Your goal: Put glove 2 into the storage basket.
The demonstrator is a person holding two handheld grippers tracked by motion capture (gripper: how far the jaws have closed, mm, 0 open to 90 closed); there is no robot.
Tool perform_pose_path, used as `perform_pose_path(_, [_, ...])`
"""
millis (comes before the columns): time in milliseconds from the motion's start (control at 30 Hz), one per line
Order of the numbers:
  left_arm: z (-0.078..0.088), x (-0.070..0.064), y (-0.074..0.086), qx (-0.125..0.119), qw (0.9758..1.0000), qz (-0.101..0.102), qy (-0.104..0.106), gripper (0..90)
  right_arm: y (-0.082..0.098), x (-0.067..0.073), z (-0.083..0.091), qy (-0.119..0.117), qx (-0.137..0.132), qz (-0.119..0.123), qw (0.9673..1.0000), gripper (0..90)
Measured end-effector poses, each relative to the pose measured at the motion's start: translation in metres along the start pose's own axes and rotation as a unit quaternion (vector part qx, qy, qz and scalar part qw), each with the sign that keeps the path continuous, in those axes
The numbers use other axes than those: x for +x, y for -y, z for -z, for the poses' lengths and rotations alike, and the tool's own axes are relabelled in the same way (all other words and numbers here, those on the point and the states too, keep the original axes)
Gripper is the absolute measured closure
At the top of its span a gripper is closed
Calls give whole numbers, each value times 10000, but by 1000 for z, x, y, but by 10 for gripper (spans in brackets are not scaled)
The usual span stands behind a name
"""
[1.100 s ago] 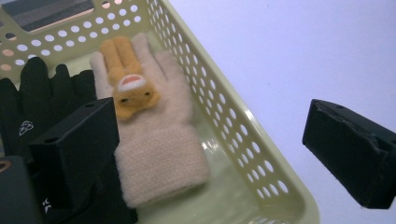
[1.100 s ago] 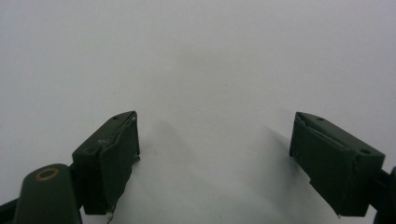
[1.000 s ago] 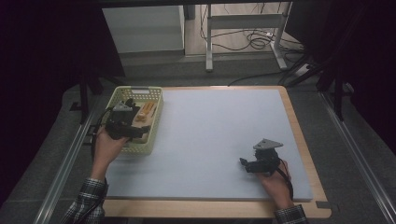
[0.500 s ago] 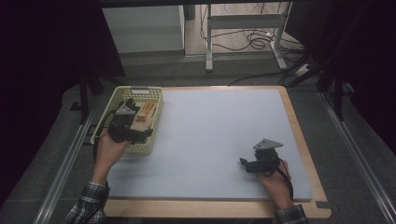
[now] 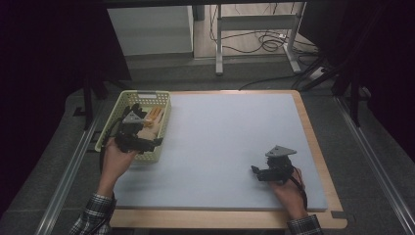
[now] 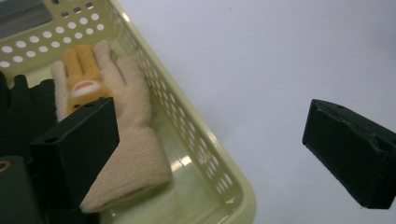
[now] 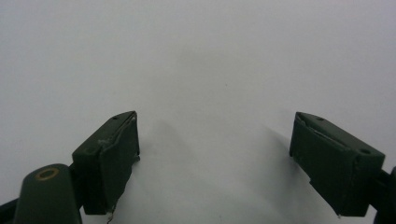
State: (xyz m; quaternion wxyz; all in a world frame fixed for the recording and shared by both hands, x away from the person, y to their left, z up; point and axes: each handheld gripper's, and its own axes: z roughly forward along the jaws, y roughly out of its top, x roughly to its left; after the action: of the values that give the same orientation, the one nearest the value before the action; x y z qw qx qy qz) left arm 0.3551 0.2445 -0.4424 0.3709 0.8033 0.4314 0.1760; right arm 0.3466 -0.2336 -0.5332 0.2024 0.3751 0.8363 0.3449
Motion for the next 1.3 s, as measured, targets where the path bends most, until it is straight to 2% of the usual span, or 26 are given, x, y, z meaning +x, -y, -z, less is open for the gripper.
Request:
perform_pose_path(633, [-10,-32,4,-104,9991,-271,311,37,0,0,0,4,3,6,10000,156])
perform_pose_path(900, [-16,-42,7,-158,9985,-285,450,37,0,0,0,4,1,-2,10000,156])
perform_pose_path(1300, [-25,-60,11,-218,9968,-416,648,39,0,0,0,1,-2,-6,10000,156])
